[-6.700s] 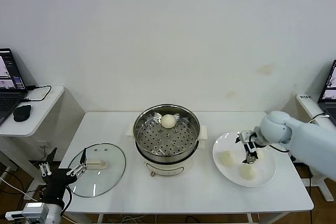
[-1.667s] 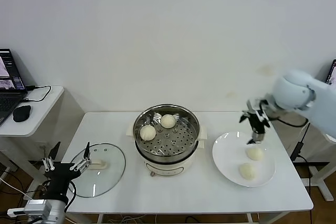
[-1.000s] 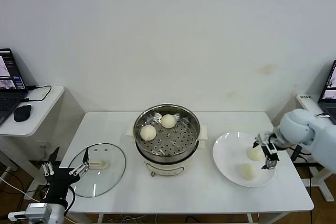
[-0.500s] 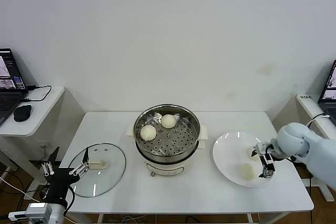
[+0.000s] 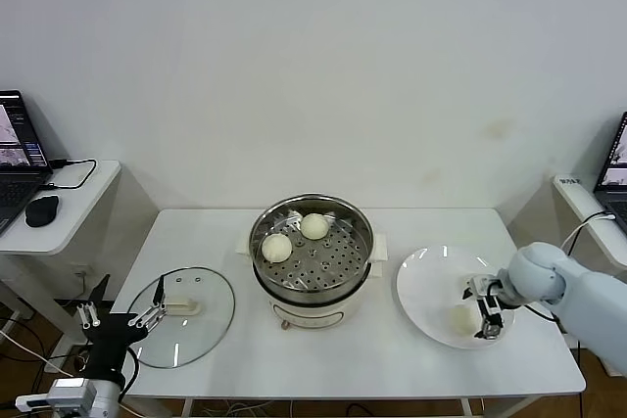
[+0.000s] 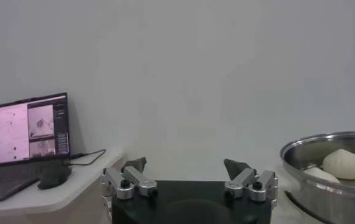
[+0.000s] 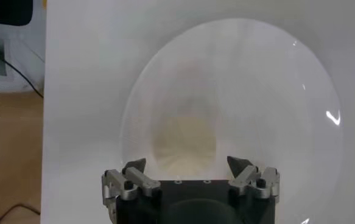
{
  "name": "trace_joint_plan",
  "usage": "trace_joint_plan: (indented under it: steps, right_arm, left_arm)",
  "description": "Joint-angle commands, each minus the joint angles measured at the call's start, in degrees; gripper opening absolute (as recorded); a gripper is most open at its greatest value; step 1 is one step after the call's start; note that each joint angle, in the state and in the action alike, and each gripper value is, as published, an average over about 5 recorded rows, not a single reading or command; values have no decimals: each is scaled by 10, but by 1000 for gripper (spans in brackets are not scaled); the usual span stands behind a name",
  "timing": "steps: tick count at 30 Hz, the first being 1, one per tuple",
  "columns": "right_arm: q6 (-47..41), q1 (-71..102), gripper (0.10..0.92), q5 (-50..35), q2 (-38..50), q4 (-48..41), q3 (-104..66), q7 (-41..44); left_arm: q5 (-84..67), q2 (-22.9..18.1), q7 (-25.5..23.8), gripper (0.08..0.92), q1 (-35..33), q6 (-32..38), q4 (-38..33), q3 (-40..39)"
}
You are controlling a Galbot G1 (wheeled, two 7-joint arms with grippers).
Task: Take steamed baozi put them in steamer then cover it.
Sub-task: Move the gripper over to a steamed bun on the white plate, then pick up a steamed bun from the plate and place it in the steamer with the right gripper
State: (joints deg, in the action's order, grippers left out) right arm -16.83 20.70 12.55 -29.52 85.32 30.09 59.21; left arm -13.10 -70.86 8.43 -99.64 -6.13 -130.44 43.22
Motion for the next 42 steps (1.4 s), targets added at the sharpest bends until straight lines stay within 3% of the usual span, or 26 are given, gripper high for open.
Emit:
trace_joint_plan:
  steps: [1, 9, 16, 25, 33, 42]
  right_arm:
    - [1, 14, 805, 3, -20, -17, -9, -8]
    - [-1, 12, 695, 3, -22, -19, -9, -5]
    - [-1, 3, 652, 0, -16, -17, -8, 5]
    - [-4, -97, 645, -41, 28, 16, 23, 30]
    - [-21, -246, 645, -125, 63, 60, 90, 47]
    - [-29, -498, 645, -203, 18, 51, 235, 54]
  left_arm:
    - [0, 0, 0, 823, 0, 0, 1, 0]
    - [0, -2, 0, 823, 2, 0, 3, -1]
    - [0, -2, 1, 823, 1, 1, 2, -1]
    - [-1, 0, 1, 823, 3, 0, -5, 0]
    - [-2, 2, 1, 823, 2, 1, -12, -3]
    - [-4, 8, 1, 823, 2, 0, -18, -2]
